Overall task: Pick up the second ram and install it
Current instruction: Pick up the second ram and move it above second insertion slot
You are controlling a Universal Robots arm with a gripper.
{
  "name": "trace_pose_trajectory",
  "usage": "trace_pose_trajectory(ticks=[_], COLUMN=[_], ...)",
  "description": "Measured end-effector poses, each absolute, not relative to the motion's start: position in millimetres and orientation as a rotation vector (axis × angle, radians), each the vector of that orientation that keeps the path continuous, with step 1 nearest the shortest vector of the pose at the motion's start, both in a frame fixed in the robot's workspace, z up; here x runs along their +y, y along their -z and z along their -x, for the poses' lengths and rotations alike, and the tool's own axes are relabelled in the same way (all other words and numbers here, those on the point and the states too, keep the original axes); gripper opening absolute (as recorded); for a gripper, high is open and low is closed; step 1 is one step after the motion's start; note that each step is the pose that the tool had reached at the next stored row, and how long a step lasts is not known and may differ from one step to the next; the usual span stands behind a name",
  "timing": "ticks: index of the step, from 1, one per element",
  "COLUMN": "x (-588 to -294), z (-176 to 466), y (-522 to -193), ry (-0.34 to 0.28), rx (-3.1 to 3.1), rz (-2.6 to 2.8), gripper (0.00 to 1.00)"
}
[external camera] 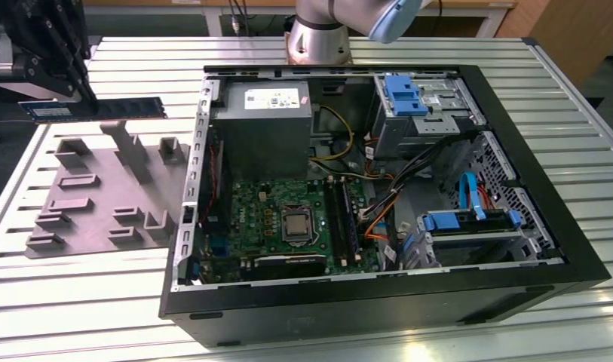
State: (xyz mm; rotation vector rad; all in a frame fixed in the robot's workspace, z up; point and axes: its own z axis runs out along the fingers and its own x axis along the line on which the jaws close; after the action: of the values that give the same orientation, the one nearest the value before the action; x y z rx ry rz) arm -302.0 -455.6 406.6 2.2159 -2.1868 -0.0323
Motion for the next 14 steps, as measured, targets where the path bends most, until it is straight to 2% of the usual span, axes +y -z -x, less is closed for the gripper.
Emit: trace_pose_trajectory(ticks=[14], x=[-455.7], z=[299.0], y=[-406.6], ry=[0.032], rx=[-2.187], rz=[-2.216], gripper=[0.14])
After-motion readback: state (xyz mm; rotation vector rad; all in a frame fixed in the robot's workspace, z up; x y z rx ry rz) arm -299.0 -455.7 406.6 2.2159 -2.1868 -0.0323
